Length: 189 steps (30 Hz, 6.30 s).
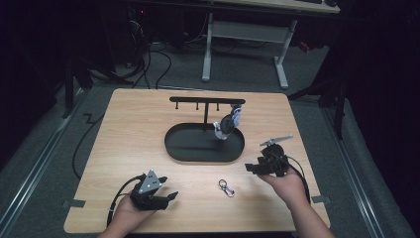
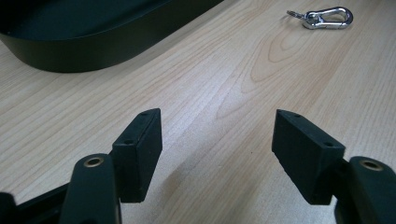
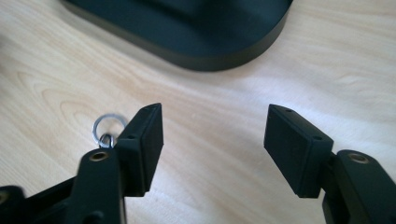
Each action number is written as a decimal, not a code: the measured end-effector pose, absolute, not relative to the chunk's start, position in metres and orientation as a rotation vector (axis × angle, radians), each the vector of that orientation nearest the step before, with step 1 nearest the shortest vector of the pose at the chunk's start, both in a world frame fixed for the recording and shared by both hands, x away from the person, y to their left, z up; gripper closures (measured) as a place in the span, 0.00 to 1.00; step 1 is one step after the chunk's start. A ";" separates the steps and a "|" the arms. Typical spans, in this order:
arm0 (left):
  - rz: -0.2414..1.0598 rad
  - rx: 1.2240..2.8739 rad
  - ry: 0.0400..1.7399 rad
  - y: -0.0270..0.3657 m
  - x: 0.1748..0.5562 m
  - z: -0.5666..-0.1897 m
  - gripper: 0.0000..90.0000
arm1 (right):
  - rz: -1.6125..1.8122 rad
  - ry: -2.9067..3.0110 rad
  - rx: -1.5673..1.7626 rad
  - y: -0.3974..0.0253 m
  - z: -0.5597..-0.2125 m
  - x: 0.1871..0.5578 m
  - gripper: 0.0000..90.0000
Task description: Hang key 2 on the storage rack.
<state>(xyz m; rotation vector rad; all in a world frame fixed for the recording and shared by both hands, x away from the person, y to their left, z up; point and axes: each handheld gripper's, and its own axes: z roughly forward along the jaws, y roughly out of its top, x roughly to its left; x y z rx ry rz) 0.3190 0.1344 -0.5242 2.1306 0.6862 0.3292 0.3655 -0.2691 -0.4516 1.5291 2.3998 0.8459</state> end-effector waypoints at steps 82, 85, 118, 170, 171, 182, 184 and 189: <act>0.327 2.182 0.664 0.129 0.315 -0.529 0.38 | 0.989 2.164 1.343 -0.266 -0.517 0.288 0.94; 0.326 2.182 0.664 0.129 0.315 -0.529 0.38 | 0.982 2.176 1.356 -0.266 -0.519 0.289 0.94; 0.321 2.186 0.637 0.129 0.314 -0.527 0.38 | 0.665 2.444 1.401 -0.264 -0.504 0.305 0.79; 0.343 2.147 0.638 0.131 0.316 -0.524 0.38 | 0.368 2.693 1.329 -0.247 -0.439 0.345 0.95; 0.346 2.139 0.645 0.131 0.316 -0.523 0.38 | 0.375 2.695 1.321 -0.246 -0.437 0.346 0.95; 0.370 2.104 0.661 0.134 0.315 -0.520 0.38 | 0.415 2.691 1.317 -0.235 -0.422 0.354 0.95; 0.371 2.102 0.662 0.135 0.316 -0.520 0.38 | 0.424 2.693 1.303 -0.231 -0.419 0.358 0.95; 0.372 2.101 0.661 0.135 0.315 -0.520 0.38 | 0.444 2.696 1.309 -0.227 -0.416 0.362 0.95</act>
